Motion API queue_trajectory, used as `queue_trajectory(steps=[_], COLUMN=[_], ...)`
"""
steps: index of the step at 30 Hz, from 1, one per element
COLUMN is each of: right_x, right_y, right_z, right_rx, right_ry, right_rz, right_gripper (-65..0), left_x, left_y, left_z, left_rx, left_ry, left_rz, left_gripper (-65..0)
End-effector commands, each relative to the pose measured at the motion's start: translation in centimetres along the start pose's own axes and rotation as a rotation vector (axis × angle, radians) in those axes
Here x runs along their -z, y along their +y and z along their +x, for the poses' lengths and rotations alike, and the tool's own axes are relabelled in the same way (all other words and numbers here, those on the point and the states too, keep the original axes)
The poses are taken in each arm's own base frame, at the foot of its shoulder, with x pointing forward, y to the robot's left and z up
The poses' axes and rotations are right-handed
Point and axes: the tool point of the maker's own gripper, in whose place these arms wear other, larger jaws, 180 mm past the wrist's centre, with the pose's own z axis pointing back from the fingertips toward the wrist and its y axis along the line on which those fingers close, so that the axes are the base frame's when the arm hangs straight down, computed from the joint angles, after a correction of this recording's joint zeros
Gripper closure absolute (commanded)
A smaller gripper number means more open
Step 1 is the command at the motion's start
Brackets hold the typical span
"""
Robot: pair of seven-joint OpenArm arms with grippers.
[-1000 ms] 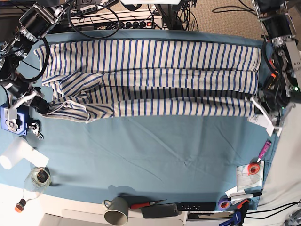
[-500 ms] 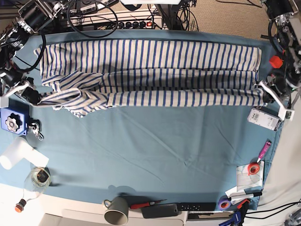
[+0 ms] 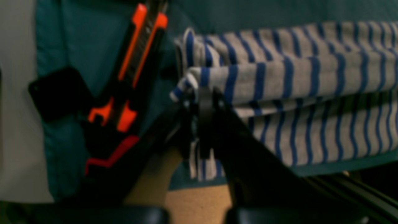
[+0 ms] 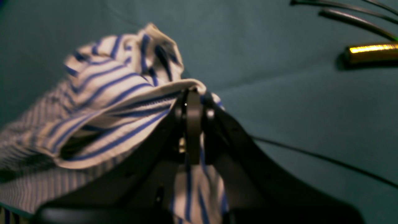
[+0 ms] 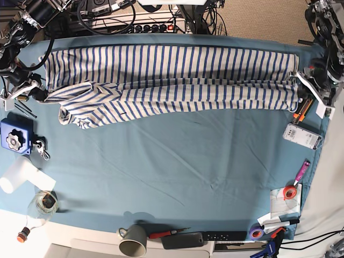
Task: Fold the T-shirt properly
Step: 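Drag the shirt away from the robot's base with both grippers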
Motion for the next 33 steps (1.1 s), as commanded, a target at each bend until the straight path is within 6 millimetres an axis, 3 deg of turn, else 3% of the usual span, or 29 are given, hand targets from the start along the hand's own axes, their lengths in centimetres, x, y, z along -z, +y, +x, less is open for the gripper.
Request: queue_trajectory(steps=[1, 7, 16, 24, 25, 26, 29, 31, 33], right_x=[-0.9, -1.0, -1.4, -1.4, -1.4, -1.4, -1.3, -1.3, -1.2], right_y=[-0.7, -2.3, -4.3, -4.2, -4.1, -4.0, -3.9, -3.8, -3.2], right_z=[1.6, 0.4, -0.6, -0.7, -0.7, -0.7, -0.7, -0.6, -0.3], right_rx=[-0.029, -0.026, -0.029, -0.043, -0.048, -0.047, -0.046, -0.044, -0.039], right_ry=[-0.042, 0.015, 0.074, 0.083, 0.082, 0.08, 0.077, 0.074, 0.056], right_rz=[-0.035, -0.12, -0.234, -0.226, -0.221, -0.215, -0.208, -0.201, -0.172], right_gripper=[0.0, 0.0, 0.0, 0.0, 0.0, -2.6, -15.5, -19.9, -20.0], left_x=[-0.6, -0.6, -0.6, -0.1, 0.0, 0.0, 0.0, -0.1, -0.1], left_y=[0.4, 0.3, 0.0, -1.6, -1.8, -1.8, -1.8, -1.8, -1.8], left_z=[0.8, -0.7, -1.0, -2.1, -2.3, -2.3, -2.5, -2.6, -2.7], left_rx=[0.023, 0.015, 0.009, 0.023, 0.023, 0.02, 0.02, 0.019, 0.019], left_ry=[-0.025, 0.011, 0.02, 0.024, 0.028, 0.028, 0.033, 0.035, 0.039], left_rz=[0.018, 0.009, 0.0, -0.051, -0.055, -0.057, -0.057, -0.056, -0.055], left_gripper=[0.0, 0.0, 0.0, 0.0, -1.3, -6.9, -20.6, -23.3, -23.2])
